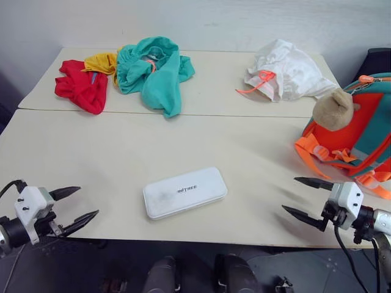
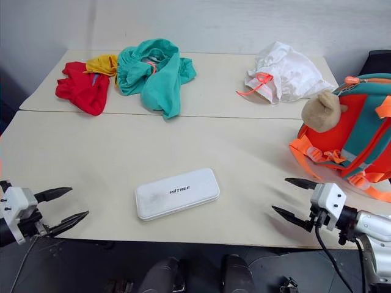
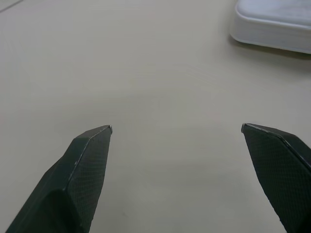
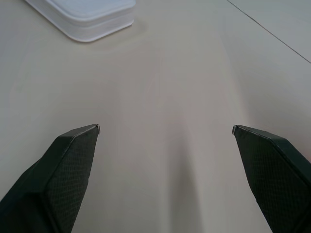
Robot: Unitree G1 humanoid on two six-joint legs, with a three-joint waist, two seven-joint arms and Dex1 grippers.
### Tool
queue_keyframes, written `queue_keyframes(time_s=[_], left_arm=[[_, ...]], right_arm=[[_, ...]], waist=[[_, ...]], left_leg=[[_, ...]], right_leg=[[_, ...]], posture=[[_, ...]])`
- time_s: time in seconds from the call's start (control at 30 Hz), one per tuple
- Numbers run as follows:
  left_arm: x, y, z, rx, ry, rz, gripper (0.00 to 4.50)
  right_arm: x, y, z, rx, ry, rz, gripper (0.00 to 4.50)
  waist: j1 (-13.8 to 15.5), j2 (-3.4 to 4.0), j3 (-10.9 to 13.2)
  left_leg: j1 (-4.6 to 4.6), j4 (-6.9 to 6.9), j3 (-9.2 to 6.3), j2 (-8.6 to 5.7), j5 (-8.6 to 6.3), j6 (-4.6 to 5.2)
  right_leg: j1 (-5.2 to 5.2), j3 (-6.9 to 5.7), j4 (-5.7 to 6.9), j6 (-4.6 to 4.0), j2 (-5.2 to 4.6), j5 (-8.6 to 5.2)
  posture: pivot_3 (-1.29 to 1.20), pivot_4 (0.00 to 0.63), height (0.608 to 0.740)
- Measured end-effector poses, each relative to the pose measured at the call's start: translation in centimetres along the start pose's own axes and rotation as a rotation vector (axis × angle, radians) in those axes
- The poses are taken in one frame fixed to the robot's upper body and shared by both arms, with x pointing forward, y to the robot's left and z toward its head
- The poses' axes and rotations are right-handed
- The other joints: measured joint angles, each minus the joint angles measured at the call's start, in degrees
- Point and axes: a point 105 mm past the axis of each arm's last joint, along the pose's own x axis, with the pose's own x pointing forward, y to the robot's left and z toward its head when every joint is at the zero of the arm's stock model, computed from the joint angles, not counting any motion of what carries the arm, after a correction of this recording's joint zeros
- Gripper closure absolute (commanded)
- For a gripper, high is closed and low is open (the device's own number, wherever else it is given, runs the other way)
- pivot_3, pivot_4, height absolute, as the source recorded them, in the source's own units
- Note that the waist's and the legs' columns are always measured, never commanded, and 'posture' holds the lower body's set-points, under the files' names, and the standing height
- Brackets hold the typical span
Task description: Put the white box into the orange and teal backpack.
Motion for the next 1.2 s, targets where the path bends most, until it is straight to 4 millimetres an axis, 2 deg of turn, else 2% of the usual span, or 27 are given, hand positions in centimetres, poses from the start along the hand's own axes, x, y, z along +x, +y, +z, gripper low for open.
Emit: queue_keyframes(time_s=[0.13,0.3,0.37,0.4,0.5,0.67,0.8,0.83,0.87,0.97,1.2], left_arm=[[0.1,0.3,0.1,0.016,0.003,0.005,0.01],[0.0,-0.3,-0.3,-0.07,0.021,-0.025,0.01],[0.3,-1.0,0.5,-0.065,0.04,-0.083,0.0],[0.7,-1.7,1.3,-0.041,0.044,-0.129,0.39],[2.2,-3.7,2.8,0.004,0.039,-0.224,1.24],[4.2,-6.3,1.8,-0.061,0.044,-0.25,2.77],[5.2,-7.7,1.5,-0.095,0.056,-0.27,4.05],[5.5,-7.9,1.8,-0.09,0.05,-0.279,4.37],[5.9,-8.0,1.8,-0.086,0.051,-0.282,4.44],[7.1,-7.8,2.0,-0.075,0.061,-0.276,4.44],[8.9,-7.0,2.6,-0.085,0.032,-0.281,4.44]], right_arm=[[0.9,0.3,0.5,0.017,-0.008,0.017,0.0],[1.4,-0.1,1.1,0.029,-0.034,0.017,0.0],[2.3,0.0,1.5,0.032,-0.034,0.052,0.37],[3.0,0.1,1.7,0.037,-0.026,0.083,0.51],[5.5,0.9,2.5,0.033,-0.009,0.182,1.54],[9.4,1.9,2.7,-0.015,-0.006,0.24,3.26],[12.2,1.0,2.5,-0.049,0.006,0.213,4.5],[12.6,0.8,2.4,-0.058,0.009,0.212,4.5],[13.2,0.8,2.3,-0.062,0.015,0.219,4.5],[14.3,1.4,1.8,-0.057,0.022,0.255,4.5],[14.1,2.0,1.8,-0.049,0.014,0.306,4.5]], waist=[[0.0,0.0,0.0],[-0.1,0.0,0.0],[-0.1,-0.01,0.0],[-0.1,0.0,0.0],[-0.1,0.04,0.0],[-0.3,0.04,0.0],[-0.3,0.02,0.0],[-0.2,0.02,0.0],[0.0,0.01,0.0],[0.0,0.01,0.0],[-0.2,0.01,0.0]], left_leg=[[0.0,0.0,0.01,0.0,0.0,0.0],[0.0,0.0,0.01,0.0,0.05,0.11],[0.0,0.01,0.0,0.01,0.14,0.23],[0.0,0.01,0.0,0.0,0.14,0.23],[0.0,0.0,-0.01,0.0,0.06,0.07],[-0.08,-0.01,0.0,0.0,0.17,0.24],[-0.09,0.09,0.04,-0.02,0.2,0.29],[-0.09,0.09,0.03,-0.03,0.22,0.3],[-0.08,0.09,0.01,-0.04,0.22,0.29],[-0.12,0.08,-0.01,-0.06,0.25,0.31],[-0.11,0.09,0.01,-0.05,0.25,0.3]], right_leg=[[0.0,0.01,-0.01,0.0,0.0,0.0],[0.01,0.01,0.0,0.0,0.01,0.0],[0.0,0.01,0.03,0.0,0.01,0.0],[0.0,0.02,0.03,0.0,-0.01,0.0],[-0.01,0.04,0.02,-0.01,-0.02,0.0],[-0.08,0.0,0.01,-0.02,0.06,-0.01],[-0.08,0.02,0.09,-0.01,0.06,0.0],[-0.07,0.01,0.11,-0.01,0.04,0.0],[-0.06,-0.01,0.12,-0.01,0.04,0.0],[-0.07,-0.04,0.13,-0.01,0.04,0.0],[-0.06,-0.05,0.21,0.0,0.07,0.0]], posture=[[0.0,0.15,0.74],[0.0,0.15,0.74],[0.0,0.15,0.74],[0.0,0.15,0.74],[0.0,0.15,0.74],[0.0,0.15,0.74],[0.0,0.15,0.74],[0.0,0.15,0.74],[0.0,0.15,0.74],[0.0,0.15,0.74],[0.0,0.15,0.74]])
